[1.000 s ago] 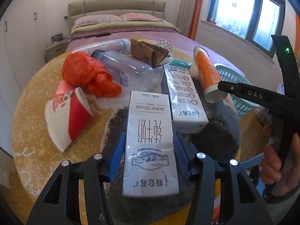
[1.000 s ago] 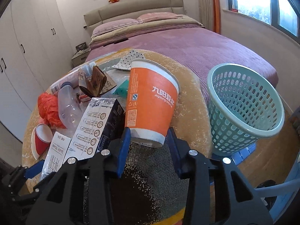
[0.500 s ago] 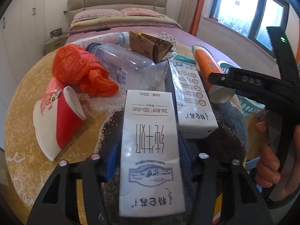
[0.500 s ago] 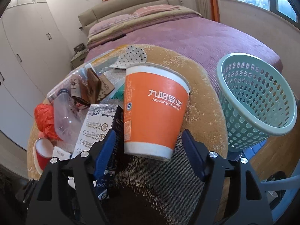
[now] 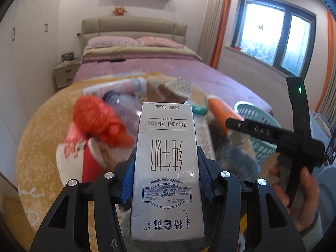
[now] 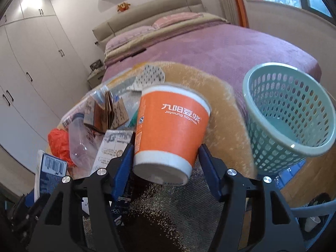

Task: Collect trash
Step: 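Lift the milk carton with the left tool while the right tool carries the orange cup to the basket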

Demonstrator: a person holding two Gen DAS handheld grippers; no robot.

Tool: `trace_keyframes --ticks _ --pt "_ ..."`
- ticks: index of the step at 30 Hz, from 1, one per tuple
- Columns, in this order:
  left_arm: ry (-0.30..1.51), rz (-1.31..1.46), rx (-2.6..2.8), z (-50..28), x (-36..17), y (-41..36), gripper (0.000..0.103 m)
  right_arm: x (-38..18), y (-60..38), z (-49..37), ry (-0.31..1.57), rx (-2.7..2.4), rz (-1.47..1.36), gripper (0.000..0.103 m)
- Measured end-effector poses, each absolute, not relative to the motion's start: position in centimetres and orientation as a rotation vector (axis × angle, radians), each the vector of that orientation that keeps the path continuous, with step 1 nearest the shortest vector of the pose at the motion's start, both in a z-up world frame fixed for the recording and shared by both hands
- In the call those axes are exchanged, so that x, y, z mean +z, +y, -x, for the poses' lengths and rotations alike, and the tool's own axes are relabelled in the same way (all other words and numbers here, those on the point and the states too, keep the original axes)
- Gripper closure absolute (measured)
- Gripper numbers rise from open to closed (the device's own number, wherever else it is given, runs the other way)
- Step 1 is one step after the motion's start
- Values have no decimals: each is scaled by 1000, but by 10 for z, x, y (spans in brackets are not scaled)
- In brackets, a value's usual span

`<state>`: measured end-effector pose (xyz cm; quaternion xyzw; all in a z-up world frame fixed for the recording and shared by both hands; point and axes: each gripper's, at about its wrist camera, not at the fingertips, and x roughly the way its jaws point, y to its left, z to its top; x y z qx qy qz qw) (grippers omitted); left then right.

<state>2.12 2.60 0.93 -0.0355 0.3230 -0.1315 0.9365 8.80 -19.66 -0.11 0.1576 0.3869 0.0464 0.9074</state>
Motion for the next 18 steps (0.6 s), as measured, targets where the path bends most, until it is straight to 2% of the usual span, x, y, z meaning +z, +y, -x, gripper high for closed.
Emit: trace_keyframes --ticks 18 --pt "573 -6 -374 -65 46 -60 52 16 -247 -73 683 123 -346 45"
